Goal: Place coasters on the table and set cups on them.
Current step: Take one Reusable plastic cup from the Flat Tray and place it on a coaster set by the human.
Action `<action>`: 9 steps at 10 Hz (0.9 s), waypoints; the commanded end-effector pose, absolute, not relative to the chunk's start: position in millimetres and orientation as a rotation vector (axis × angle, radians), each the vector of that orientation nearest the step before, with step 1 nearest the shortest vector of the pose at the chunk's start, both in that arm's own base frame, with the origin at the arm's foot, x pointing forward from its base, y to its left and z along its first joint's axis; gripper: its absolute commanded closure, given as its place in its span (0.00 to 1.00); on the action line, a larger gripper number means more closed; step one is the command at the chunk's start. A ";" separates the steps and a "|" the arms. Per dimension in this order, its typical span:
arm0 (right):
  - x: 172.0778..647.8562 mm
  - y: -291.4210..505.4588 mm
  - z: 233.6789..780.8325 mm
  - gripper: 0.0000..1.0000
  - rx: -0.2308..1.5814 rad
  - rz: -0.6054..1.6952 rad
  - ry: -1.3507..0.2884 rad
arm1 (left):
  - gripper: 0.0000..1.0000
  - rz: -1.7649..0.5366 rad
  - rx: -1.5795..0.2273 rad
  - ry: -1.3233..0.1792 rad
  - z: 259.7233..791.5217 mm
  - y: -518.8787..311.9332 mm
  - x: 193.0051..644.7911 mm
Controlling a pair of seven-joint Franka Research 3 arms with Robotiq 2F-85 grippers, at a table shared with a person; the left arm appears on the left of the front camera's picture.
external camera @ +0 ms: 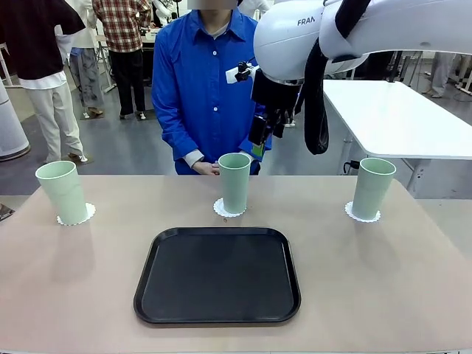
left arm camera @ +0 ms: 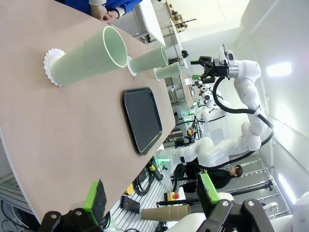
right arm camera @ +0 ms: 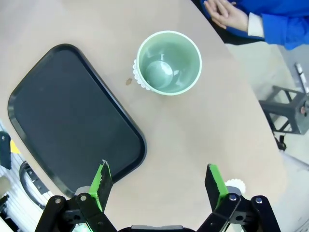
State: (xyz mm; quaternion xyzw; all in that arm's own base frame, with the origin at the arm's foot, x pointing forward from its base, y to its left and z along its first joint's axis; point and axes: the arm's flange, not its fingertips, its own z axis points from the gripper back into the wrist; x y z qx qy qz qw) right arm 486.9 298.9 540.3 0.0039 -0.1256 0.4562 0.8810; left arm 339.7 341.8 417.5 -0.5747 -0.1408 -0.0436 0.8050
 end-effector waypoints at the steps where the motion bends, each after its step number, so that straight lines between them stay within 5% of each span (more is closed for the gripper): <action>1: 481.8 295.4 534.9 0.00 0.004 0.948 -0.280 | 0.00 -0.100 -1.232 -0.302 418.9 342.1 336.6; 7: 486.5 298.7 538.8 0.00 0.008 0.950 -0.260 | 0.00 -0.100 -1.232 -0.302 418.9 342.1 336.6; 9: 448.8 220.2 570.8 0.00 -0.225 0.629 -0.225 | 0.00 -0.100 -1.232 -0.302 418.9 342.1 336.6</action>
